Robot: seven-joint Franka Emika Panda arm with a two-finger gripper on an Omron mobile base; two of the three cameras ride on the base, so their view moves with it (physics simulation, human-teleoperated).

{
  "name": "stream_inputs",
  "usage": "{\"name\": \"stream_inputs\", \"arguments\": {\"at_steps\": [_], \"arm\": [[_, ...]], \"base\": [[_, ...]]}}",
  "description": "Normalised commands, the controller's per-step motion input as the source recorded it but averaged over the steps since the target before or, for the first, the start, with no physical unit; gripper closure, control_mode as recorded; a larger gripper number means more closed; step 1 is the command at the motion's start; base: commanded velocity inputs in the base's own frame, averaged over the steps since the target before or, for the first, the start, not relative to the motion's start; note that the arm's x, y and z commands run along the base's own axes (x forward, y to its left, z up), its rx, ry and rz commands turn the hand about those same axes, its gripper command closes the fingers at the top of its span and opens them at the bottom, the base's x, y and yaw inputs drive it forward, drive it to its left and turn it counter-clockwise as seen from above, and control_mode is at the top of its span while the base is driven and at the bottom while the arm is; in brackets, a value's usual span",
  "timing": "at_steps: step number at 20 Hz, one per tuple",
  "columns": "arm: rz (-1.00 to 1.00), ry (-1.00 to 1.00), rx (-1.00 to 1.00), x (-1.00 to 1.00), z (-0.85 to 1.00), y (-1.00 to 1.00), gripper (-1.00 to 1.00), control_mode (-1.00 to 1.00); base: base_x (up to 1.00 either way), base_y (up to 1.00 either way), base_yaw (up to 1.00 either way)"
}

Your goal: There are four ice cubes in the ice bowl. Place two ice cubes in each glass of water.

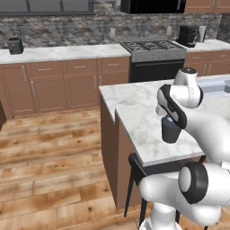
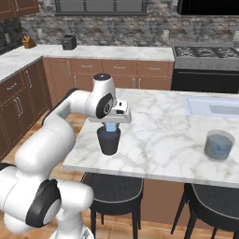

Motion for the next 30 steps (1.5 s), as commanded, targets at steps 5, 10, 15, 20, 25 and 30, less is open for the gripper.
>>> {"name": "stream_inputs", "arguments": {"at_steps": [5, 10, 15, 20, 25, 30], "arm": [[0.0, 0.0, 0.0, 0.02, 0.0, 0.0, 1.0, -1.0], [0.0, 0.0, 0.0, -0.16, 0.0, 0.0, 1.0, -1.0], [0.0, 0.0, 0.0, 0.0, 0.0, 0.0, -1.0, -1.0], [0.0, 0.0, 0.0, 0.0, 0.0, 0.0, -1.0, -1.0], [0.0, 0.0, 0.0, 0.0, 0.02, 0.0, -1.0, -1.0], [0.0, 0.0, 0.01, -0.65, 0.29, 0.0, -1.0, -1.0]], "base": [[0.0, 0.0, 0.0], [0.0, 0.0, 0.0], [0.0, 0.0, 0.0], [0.0, 0.0, 0.0], [0.0, 0.0, 0.0], [0.0, 0.0, 0.0]]}}
